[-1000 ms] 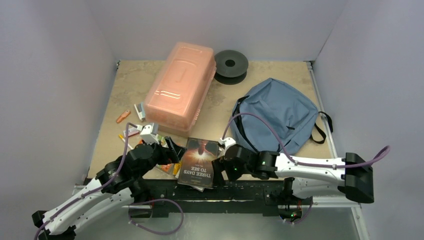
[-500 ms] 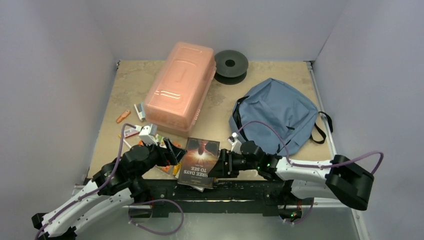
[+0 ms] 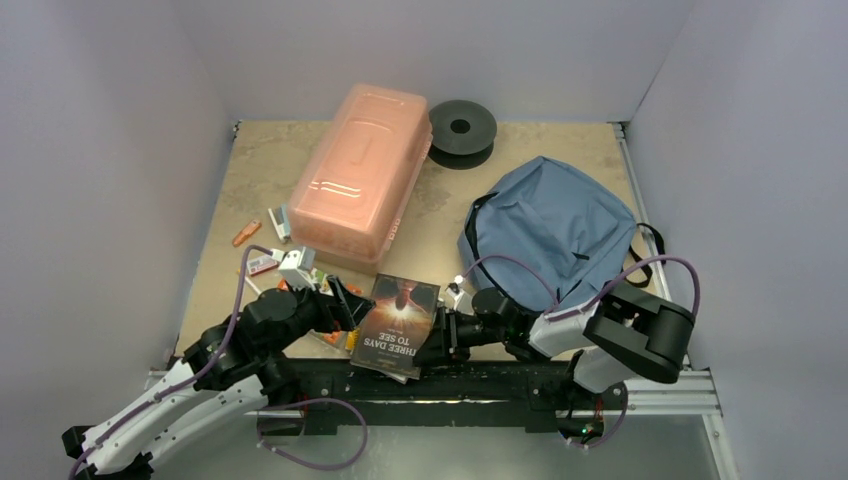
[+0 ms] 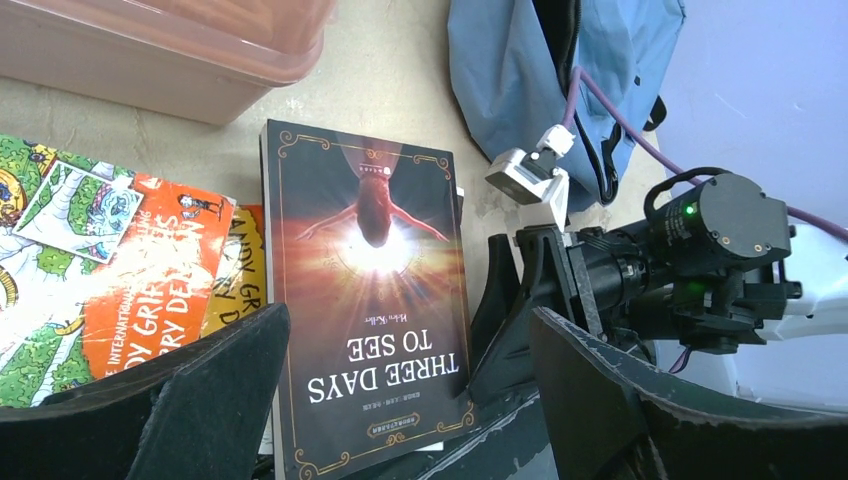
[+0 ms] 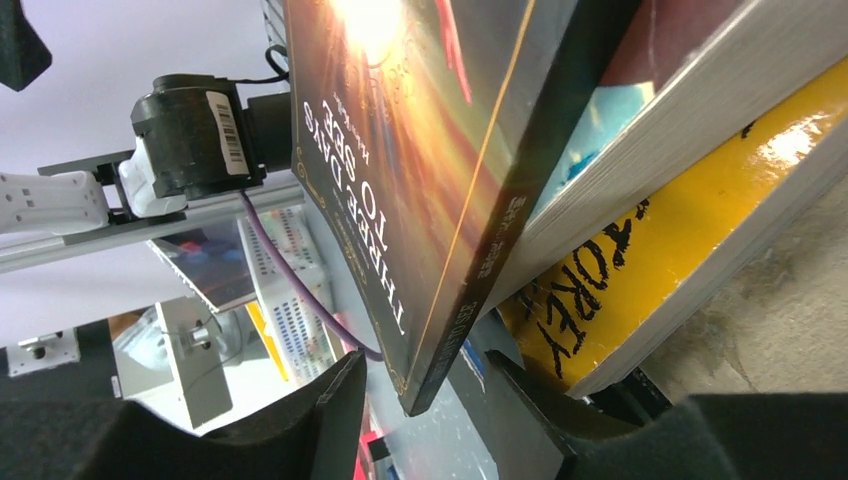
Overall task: Pack the student bag
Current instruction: Pick up the book from the center of the board.
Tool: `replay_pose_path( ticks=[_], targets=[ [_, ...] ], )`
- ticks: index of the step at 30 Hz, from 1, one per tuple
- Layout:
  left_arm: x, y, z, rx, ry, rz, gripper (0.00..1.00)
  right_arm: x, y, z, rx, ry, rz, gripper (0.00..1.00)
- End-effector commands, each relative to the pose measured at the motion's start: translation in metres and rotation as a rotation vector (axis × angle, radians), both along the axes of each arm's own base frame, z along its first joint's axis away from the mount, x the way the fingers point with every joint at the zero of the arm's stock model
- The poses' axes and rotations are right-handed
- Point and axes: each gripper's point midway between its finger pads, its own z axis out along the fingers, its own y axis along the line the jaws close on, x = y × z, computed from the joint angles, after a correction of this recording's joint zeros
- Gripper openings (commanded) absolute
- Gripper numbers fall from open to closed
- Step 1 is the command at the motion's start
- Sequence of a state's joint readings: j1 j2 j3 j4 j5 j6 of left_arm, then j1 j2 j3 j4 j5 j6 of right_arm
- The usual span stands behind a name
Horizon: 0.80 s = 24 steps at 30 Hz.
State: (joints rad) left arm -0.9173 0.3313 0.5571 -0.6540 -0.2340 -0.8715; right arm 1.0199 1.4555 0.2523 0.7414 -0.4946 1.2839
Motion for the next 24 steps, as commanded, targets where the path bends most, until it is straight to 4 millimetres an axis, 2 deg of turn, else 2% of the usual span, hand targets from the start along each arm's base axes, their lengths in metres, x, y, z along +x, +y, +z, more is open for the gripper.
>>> replay_pose_path(
  ticks=[1,8,9,10,12,16,20,23,24],
  targets=[
    [0.000,-0.002,0.022,-0.036,-0.040,-0.015,0.89,0.000,0.012,0.019,0.094,-0.009,0.036,0.49],
    [-0.001,-0.001,0.025,-0.039,-0.042,-0.018,0.89,-0.007,0.011,0.020,0.123,0.011,0.070,0.29],
    [-0.001,-0.001,0.026,-0.042,-0.040,-0.015,0.89,-0.008,0.012,0.022,0.134,0.009,0.081,0.19],
    [0.000,0.000,0.027,-0.044,-0.035,-0.004,0.89,-0.009,0.012,0.024,0.140,0.008,0.092,0.01],
    [0.003,0.008,0.024,-0.043,0.008,0.067,0.89,-0.012,0.010,0.028,0.143,0.034,0.094,0.00],
    [0.000,0.026,0.015,-0.074,0.203,0.260,0.90,-0.015,-0.001,0.061,0.221,0.071,0.056,0.00],
    [-0.009,0.028,0.010,-0.176,0.363,0.365,0.92,0.011,-0.012,0.092,0.272,0.092,-0.116,0.00],
    [-0.013,0.019,0.009,-0.335,0.442,0.395,0.95,0.034,-0.023,0.116,0.357,0.118,-0.255,0.00],
    [-0.013,0.015,0.016,-0.395,0.452,0.385,0.95,0.041,-0.027,0.124,0.388,0.119,-0.292,0.00]
  ],
)
